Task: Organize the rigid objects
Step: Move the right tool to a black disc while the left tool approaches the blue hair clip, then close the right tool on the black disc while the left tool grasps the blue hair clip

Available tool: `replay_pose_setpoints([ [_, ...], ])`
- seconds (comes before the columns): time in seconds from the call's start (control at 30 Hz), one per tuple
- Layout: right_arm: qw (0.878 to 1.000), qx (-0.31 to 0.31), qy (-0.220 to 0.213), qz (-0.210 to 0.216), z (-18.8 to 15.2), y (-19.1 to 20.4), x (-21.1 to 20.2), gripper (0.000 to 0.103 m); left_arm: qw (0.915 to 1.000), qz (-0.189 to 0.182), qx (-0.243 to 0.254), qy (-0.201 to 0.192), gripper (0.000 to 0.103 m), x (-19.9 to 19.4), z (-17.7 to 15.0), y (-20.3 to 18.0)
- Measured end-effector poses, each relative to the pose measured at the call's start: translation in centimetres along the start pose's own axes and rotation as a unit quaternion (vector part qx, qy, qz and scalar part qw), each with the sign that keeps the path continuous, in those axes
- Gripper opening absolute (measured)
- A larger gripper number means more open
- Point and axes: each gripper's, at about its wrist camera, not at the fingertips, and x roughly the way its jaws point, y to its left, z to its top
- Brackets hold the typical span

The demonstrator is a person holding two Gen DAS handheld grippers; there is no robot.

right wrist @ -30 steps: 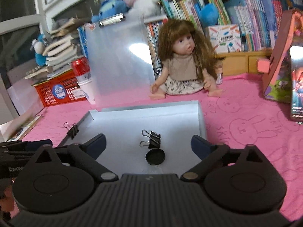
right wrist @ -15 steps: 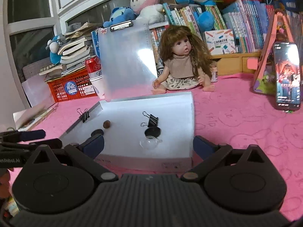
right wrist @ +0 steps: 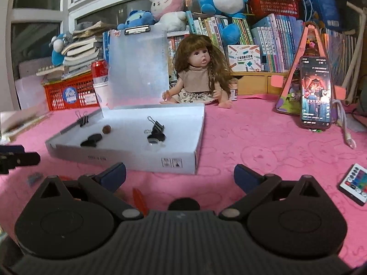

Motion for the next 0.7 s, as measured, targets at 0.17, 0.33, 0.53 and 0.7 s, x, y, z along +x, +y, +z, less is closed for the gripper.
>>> replay_pose_setpoints([
  [0.17,1.0,-0.004,-0.001,-0.012,-1.2,-0.2,0.0,0.103,1.0,0.002,0.003,-0.005,0.083,-0.7,-1.3,0.3],
  [0.33,1.0,0.013,0.007,-0.019,-1.8,-0.7,0.3,0.103,0.9999,0.003,0.016,-0.001,0.084,-0.7,-2.3,-0.2],
  [0.53,0.999,0.009,0.023,-0.02,-1.9,-0.5,0.7,0.103,0.9998,0.004,0.021,0.003,0.084,-0.4,-2.9,-0.6],
  [0.7,0.999,0.013,0.038,-0.026,-1.8,-0.5,1.1,0.103,0.9999,0.002,0.012,0.012,0.084,-0.1,-3.1,-0.5],
])
